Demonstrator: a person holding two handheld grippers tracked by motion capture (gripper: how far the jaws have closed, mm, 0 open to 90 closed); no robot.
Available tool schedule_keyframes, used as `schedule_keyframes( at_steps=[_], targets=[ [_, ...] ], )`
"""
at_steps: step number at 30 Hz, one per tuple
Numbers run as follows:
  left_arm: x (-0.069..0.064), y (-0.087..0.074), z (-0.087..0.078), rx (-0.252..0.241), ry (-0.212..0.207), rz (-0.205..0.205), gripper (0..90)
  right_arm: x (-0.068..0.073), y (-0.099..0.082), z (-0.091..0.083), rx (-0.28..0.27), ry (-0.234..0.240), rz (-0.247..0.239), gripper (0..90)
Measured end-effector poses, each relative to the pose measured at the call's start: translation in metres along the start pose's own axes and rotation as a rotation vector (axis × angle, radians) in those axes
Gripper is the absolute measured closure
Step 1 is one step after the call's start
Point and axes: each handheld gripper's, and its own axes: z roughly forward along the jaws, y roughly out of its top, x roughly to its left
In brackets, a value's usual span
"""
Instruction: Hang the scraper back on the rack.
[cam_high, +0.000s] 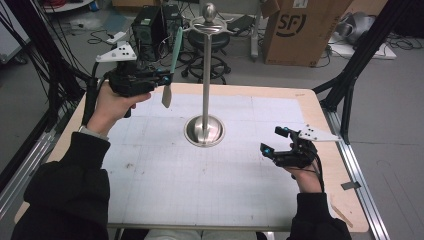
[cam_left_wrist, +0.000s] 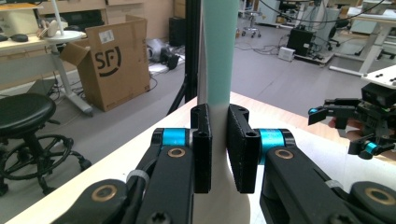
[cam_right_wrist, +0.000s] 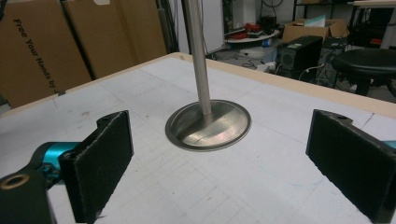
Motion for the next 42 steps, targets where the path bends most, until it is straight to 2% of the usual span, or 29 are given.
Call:
schedule_keyframes(
  at_steps=[25,30,33,34,37,40,42],
  targets=[
    [0.0,-0.003,0.02,0.001,0.005,-0.008,80.7,0.0,0.0,0.0,0.0,0.002,0.001,6.5],
    [-0.002,-0.004,0.027,-0.01,0.018,-0.002,80.2,0.0,-0.001,0.0,0.001,0.001,0.001,6.5],
    [-0.005,-0.006,0.031,-0.02,0.059,0.025,79.0,0.0,-0.001,-0.001,0.004,0.0,0.005,6.5],
    [-0.005,-0.006,0.032,-0.027,0.067,0.043,74.5,0.0,-0.001,-0.001,0.001,0.001,0.003,6.5],
    [-0.007,-0.008,0.032,-0.024,0.042,0.047,66.5,0.0,-0.001,-0.003,-0.005,-0.002,0.002,6.5],
    [-0.008,-0.012,0.032,-0.045,0.021,0.073,56.2,0.0,-0.002,-0.005,-0.006,-0.007,0.005,6.5],
    [-0.008,-0.015,0.033,-0.038,0.017,0.08,49.3,0.0,-0.002,-0.006,-0.007,-0.009,0.008,6.5]
  ],
)
